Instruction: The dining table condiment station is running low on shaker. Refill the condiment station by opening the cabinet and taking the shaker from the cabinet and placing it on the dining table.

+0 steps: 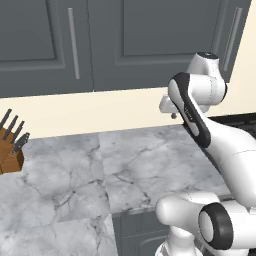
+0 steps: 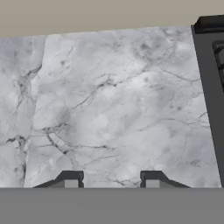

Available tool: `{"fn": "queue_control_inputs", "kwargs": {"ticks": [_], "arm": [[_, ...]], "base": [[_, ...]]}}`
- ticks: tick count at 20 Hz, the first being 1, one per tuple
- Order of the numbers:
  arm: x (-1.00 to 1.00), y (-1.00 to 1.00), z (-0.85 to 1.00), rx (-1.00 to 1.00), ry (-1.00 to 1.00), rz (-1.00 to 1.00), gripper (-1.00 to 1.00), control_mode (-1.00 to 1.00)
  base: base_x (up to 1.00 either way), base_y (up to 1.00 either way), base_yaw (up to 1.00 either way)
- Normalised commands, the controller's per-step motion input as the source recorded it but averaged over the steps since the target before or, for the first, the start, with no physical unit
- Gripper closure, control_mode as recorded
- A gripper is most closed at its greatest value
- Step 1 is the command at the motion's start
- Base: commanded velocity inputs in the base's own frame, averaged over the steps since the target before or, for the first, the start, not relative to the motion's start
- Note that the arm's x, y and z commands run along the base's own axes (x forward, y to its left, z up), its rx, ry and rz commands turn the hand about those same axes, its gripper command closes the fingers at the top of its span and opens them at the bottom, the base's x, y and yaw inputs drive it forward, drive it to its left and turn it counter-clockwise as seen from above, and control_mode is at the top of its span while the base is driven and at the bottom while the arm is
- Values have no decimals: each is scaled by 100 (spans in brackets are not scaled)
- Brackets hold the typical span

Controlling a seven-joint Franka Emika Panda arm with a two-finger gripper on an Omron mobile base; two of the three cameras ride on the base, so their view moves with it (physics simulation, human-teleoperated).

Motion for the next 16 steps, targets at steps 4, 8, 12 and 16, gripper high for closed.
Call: {"fn": "queue_control_inputs", "kwargs": {"ticks": [4, 8, 12, 16], "arm": [[-16, 0, 0, 0, -9, 0, -100, -100], [-51, -13, 0, 0, -52, 0, -100, -100], [-60, -28, 11, 0, -57, 0, -100, -100], [-21, -42, 39, 3, -43, 0, -100, -100]], "base": [[0, 0, 0], [0, 0, 0], [0, 0, 0], [0, 0, 0]]}}
